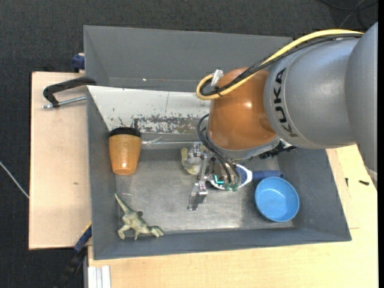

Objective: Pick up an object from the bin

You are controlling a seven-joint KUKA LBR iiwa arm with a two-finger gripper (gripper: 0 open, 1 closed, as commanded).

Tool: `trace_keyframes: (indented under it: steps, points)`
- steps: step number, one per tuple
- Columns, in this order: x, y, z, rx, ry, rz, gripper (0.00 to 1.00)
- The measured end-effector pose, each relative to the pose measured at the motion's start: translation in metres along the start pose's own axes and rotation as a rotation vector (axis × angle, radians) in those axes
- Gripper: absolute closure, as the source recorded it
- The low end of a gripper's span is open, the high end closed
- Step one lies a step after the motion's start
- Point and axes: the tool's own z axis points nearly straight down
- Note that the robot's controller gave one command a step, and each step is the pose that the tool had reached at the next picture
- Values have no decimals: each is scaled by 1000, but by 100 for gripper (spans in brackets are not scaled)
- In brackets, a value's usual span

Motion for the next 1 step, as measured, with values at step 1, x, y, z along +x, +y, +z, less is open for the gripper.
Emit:
trace_keyframes:
  steps: [1]
  points:
    - [-53,-27,18,0,-15,-89,0]
